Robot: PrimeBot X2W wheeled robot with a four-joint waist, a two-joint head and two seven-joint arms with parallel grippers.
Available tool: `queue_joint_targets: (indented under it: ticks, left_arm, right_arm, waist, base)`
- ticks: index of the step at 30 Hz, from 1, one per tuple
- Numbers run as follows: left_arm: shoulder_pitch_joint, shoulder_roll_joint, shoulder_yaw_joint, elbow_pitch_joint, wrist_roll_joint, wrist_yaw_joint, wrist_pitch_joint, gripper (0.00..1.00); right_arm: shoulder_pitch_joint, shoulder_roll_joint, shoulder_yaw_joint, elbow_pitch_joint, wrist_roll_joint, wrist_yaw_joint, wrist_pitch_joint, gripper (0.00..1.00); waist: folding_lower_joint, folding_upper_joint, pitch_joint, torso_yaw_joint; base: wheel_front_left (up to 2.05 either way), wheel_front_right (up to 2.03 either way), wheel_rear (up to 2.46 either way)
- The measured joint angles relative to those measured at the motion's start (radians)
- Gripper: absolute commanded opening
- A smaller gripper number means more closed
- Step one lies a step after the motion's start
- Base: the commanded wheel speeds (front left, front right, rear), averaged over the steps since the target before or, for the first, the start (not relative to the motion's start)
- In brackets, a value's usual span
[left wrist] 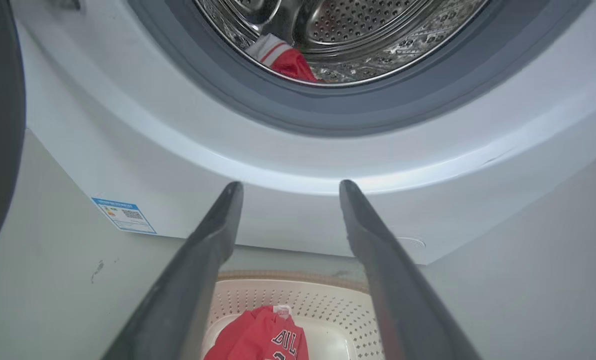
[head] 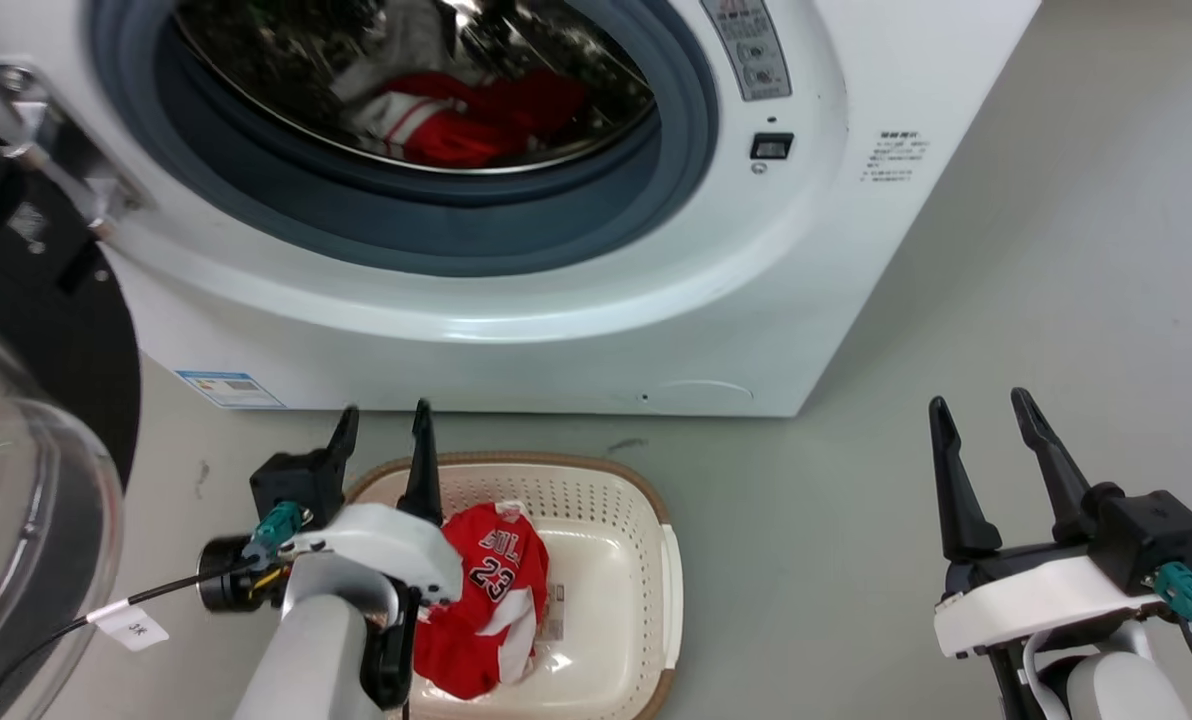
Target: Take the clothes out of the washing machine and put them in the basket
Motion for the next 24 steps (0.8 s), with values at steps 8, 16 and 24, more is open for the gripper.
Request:
queue_joint_targets:
  ticks: [8, 16, 24]
  left_arm:
    - [-0.05, -0.001, -0.035, -0.111, 0.031, 0.011, 0.0, 1.0]
    - [-0.37, 0.022, -0.01, 0.091, 0.061, -0.019, 0.0, 1.0]
    - [-0.653, 0.083, -0.006, 0.344, 0.071, -0.032, 0.029, 1.0]
  right_arm:
    - [0.028, 0.0, -0.009, -0.039, 0.005, 0.0, 0.019, 1.0]
    - [0.009, 0.0, 0.025, -0.069, 0.019, 0.0, 0.023, 1.0]
    - [-0.038, 0.0, 0.065, -0.055, 0.046, 0.0, -0.001, 1.0]
  waist:
    - [-0.0001, 0.0, -0.034, 0.035]
    - [0.0001, 0.0, 0.033, 0.009]
    - [0.0002, 0.0, 0.117, -0.052]
  base:
    - [0.0, 0.0, 0.0]
    - [0.0, 0.0, 0.0]
    - [0.0, 0.0, 0.0]
